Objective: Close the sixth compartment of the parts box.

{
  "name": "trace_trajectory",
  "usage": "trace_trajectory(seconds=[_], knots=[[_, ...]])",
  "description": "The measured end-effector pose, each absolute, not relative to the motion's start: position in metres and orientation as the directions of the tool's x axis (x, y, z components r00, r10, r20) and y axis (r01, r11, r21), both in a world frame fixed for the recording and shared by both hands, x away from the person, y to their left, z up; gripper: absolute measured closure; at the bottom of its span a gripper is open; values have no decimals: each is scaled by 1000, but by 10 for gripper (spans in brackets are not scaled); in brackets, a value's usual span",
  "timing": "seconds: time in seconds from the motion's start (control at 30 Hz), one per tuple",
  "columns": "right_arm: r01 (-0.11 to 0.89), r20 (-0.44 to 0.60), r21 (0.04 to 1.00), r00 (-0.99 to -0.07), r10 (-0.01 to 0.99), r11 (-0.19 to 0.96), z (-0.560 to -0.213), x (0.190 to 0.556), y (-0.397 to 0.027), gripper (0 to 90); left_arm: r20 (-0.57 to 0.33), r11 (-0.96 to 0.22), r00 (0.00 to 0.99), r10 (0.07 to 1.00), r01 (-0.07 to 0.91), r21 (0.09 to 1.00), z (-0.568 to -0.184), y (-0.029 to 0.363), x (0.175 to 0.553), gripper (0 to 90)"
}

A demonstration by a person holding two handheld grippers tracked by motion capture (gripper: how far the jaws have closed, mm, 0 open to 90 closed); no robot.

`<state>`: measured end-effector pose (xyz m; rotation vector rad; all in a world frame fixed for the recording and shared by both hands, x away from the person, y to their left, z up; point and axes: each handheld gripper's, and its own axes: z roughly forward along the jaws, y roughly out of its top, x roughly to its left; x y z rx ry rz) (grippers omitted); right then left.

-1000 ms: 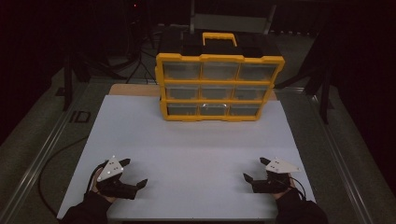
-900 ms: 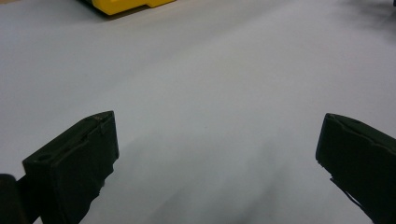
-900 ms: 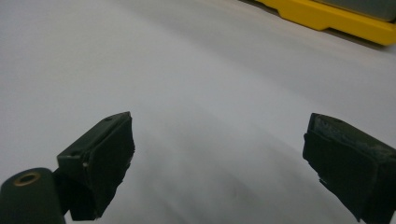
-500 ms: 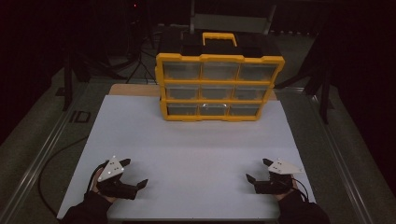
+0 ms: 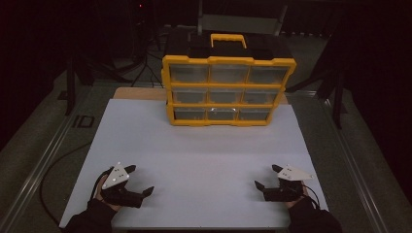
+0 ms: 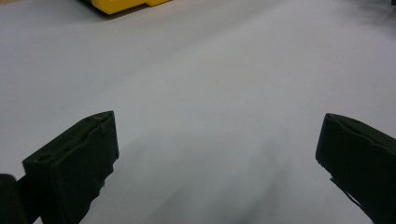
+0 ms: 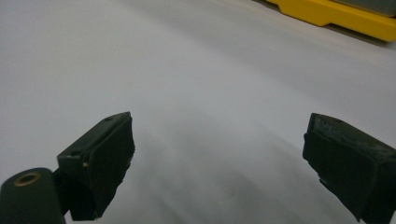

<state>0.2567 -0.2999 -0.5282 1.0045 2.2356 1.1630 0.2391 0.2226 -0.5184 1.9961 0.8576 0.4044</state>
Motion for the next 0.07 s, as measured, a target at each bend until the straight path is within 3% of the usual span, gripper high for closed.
trace_trajectory(seconds=[0.07], knots=[[404, -39, 829, -648, 760, 387, -528, 257, -300, 89, -47, -355, 706, 707, 412, 839, -518, 222, 239, 0]])
